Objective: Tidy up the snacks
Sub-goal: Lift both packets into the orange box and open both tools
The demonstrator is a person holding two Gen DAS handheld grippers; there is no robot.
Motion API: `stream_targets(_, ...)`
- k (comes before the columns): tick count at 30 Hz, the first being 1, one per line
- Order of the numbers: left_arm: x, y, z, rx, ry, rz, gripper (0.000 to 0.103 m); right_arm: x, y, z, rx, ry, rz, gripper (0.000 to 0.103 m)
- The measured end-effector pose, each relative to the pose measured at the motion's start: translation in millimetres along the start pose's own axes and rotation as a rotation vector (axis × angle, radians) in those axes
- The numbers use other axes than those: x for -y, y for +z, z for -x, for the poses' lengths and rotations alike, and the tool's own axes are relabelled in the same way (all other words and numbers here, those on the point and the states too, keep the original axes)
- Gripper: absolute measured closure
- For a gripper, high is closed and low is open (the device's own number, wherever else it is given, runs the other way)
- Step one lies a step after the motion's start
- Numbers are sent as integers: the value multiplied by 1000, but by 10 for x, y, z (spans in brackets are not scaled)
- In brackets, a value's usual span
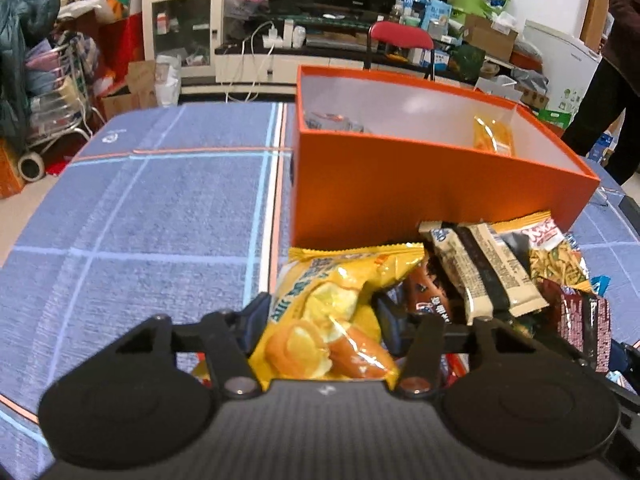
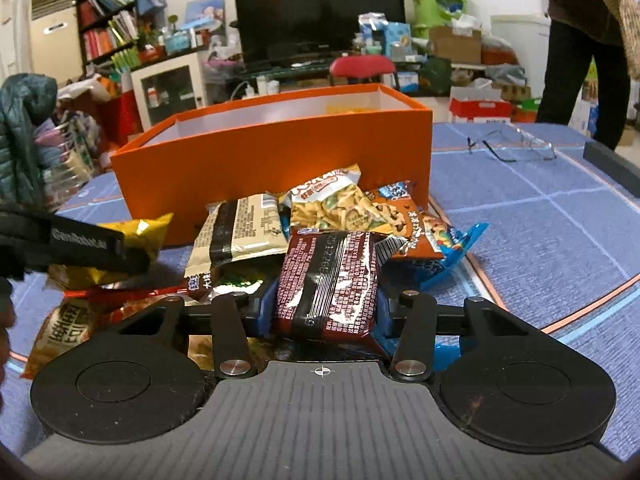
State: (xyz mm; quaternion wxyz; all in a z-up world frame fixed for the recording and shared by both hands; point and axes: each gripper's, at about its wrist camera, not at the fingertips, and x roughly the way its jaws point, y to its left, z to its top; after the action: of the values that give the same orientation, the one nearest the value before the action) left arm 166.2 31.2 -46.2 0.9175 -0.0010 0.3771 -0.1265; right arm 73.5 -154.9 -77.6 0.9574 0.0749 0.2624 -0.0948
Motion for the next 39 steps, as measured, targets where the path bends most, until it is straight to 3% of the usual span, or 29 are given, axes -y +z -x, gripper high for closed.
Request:
stream_targets(15, 55, 18, 438, 109, -13, -33, 50, -88, 12, 286, 81, 9, 85, 71)
stream_targets(25, 100, 44, 629, 161, -29, -33, 50, -59, 211, 522, 165, 53, 92, 71)
stream_targets(32, 181, 231, 684, 183, -32, -17, 50, 99, 570, 543, 198, 74, 67, 71)
stream_targets(39, 293, 751, 467, 217, -28, -2, 50, 198, 1370, 98, 214, 92, 78, 71)
